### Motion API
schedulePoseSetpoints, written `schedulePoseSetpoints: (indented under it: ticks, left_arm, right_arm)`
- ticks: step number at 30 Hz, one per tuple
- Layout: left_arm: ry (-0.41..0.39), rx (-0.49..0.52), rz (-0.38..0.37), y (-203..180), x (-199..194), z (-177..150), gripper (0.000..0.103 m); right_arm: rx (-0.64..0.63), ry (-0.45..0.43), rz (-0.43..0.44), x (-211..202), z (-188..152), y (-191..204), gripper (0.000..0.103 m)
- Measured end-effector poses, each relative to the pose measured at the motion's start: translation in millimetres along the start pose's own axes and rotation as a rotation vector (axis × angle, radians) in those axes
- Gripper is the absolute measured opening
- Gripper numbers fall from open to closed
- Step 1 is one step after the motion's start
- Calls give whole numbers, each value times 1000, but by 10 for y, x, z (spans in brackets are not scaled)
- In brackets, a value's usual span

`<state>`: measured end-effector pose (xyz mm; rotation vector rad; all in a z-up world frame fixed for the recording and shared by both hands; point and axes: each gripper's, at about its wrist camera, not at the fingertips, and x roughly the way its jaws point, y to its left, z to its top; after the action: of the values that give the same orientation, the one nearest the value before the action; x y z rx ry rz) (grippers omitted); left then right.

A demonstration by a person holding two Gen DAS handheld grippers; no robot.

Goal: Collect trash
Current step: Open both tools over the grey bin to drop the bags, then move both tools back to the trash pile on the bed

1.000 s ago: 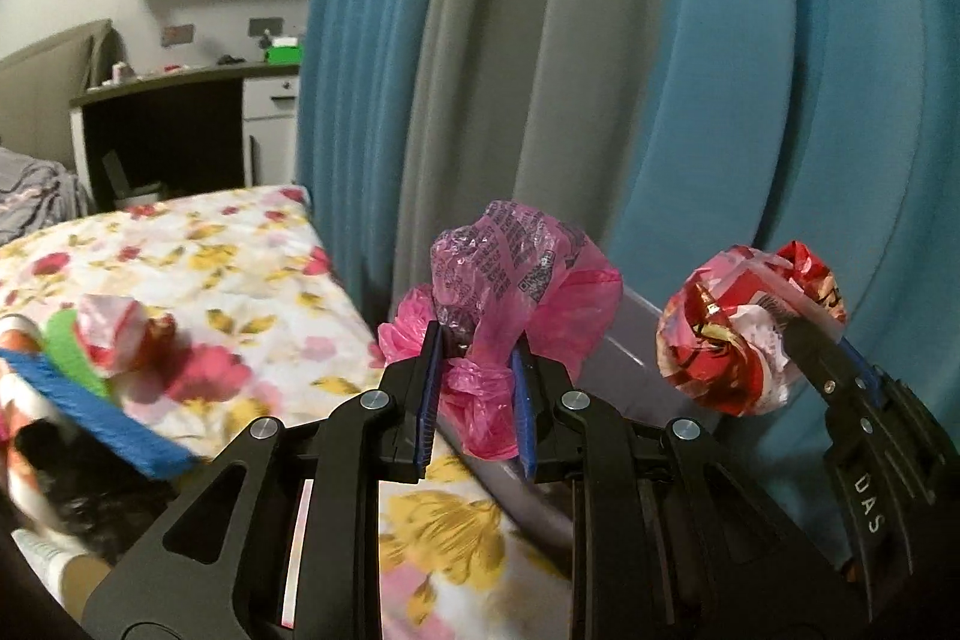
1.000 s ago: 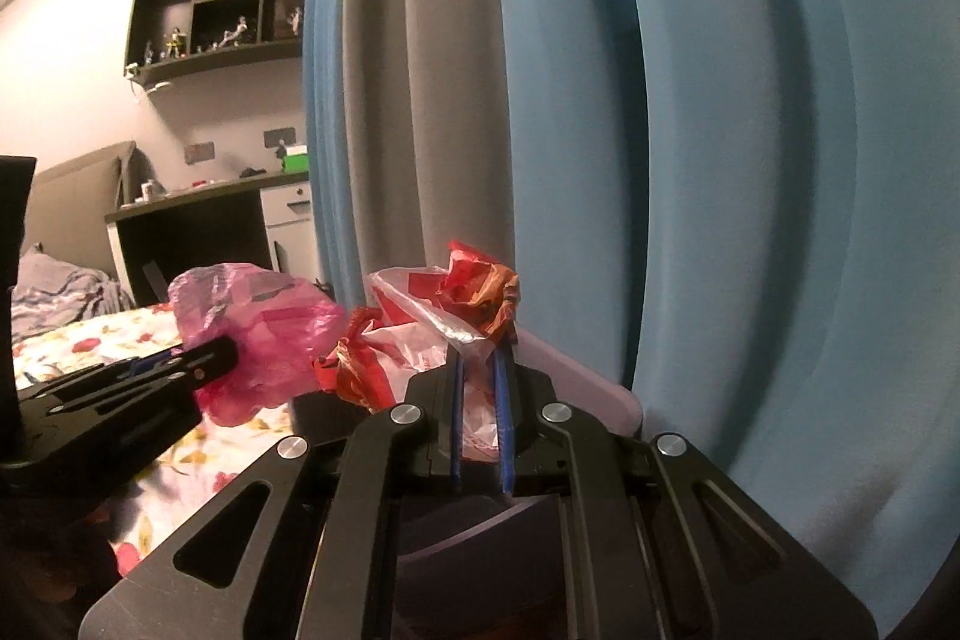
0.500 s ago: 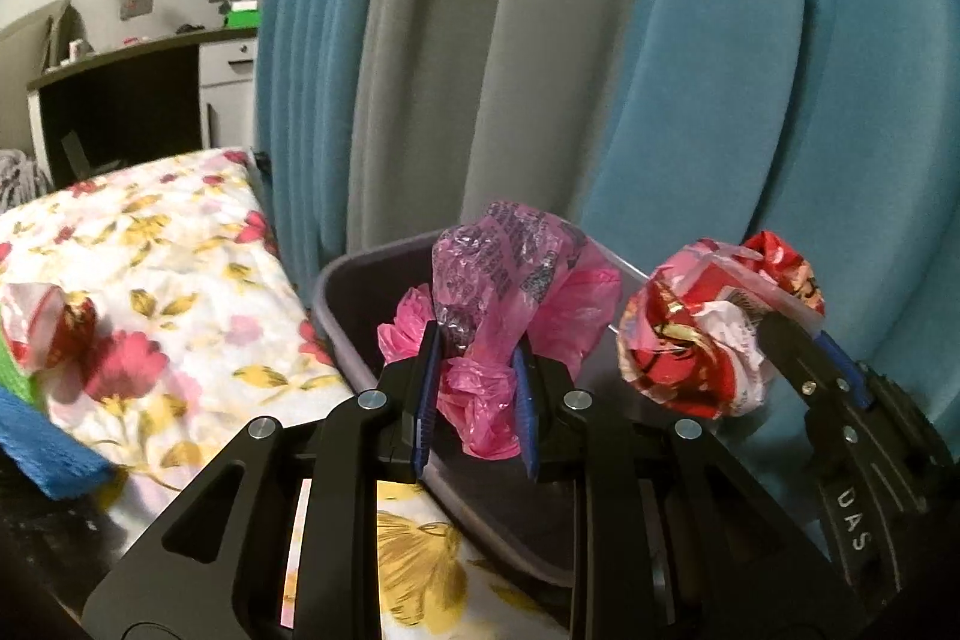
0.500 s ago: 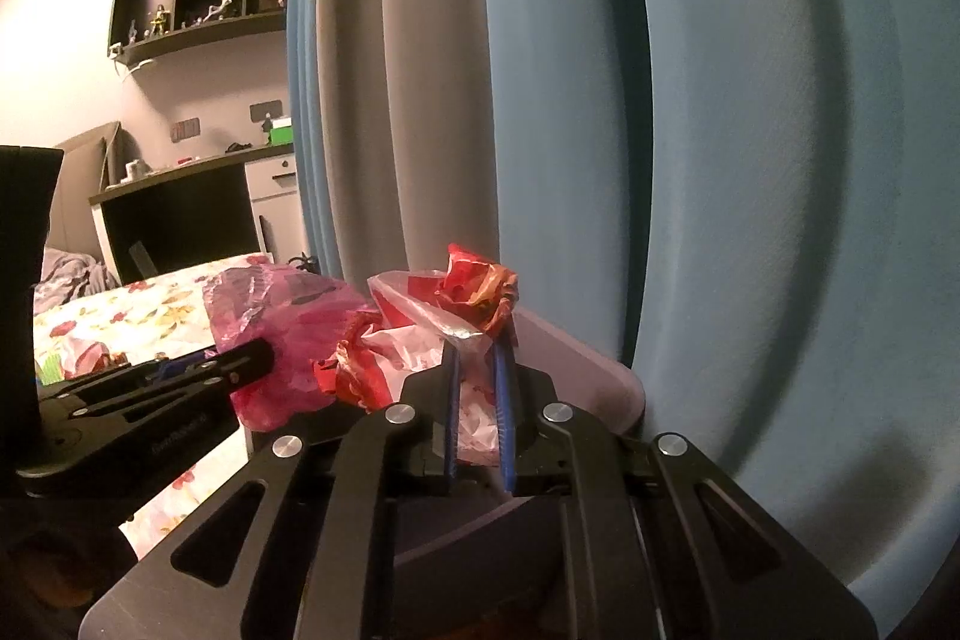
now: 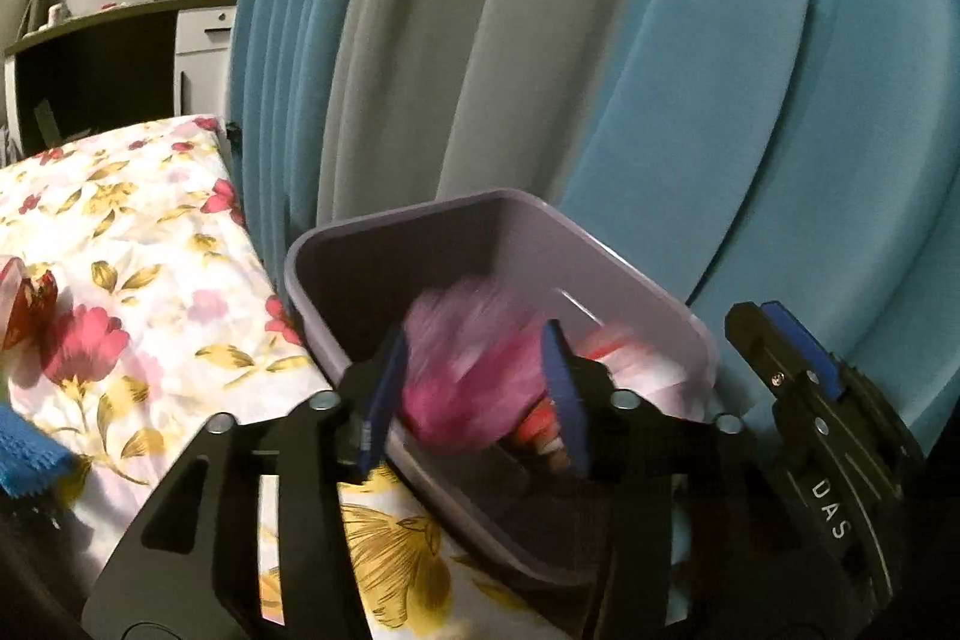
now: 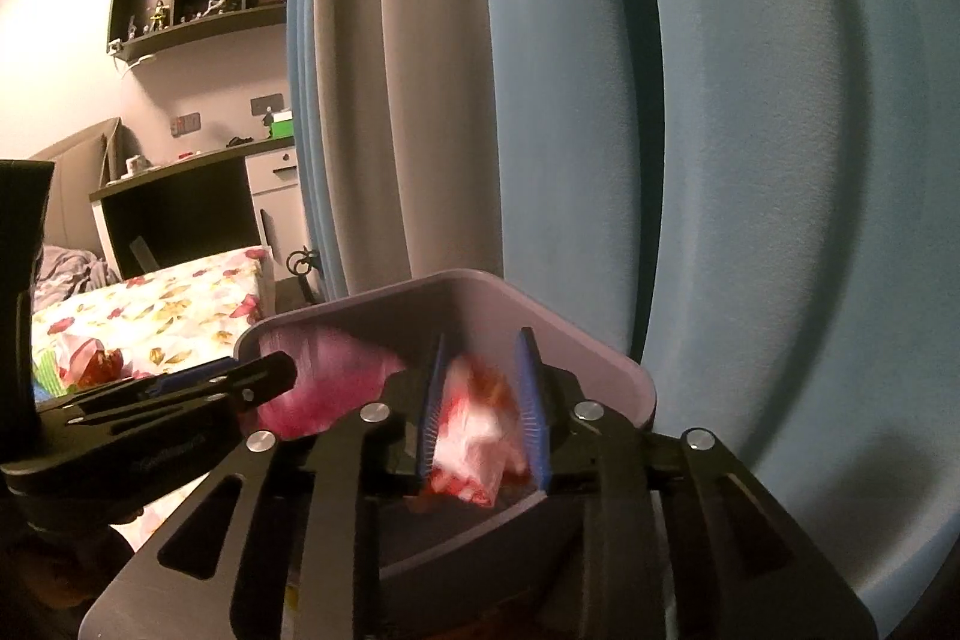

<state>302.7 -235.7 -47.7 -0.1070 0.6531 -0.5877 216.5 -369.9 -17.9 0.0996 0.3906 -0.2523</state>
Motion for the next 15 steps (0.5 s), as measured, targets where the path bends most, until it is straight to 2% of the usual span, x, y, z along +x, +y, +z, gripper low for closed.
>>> schedulePoseSetpoints:
  ticks: [1, 2, 4, 8, 13, 15]
  left_arm:
    - [-8, -13, 4, 27, -27, -2, 63]
    - [-19, -27, 7, 53, -62, -3, 67]
    - [-39, -43, 31, 90, -136, -1, 79]
    - [-78, -50, 116, 151, -344, 1, 87]
    - [-113, -64, 194, 212, -657, -79, 95]
    - [-123, -60, 223, 224, -779, -132, 95]
  right_arm:
    - [2, 0, 0, -9, -1, -5, 30]
    - [6, 0, 2, -23, 2, -8, 31]
    - [10, 0, 2, -42, -5, -26, 39]
    - [24, -6, 7, -117, 1, -50, 52]
    - [32, -21, 20, -289, 3, -40, 76]
    - [27, -19, 26, -361, -1, -6, 79]
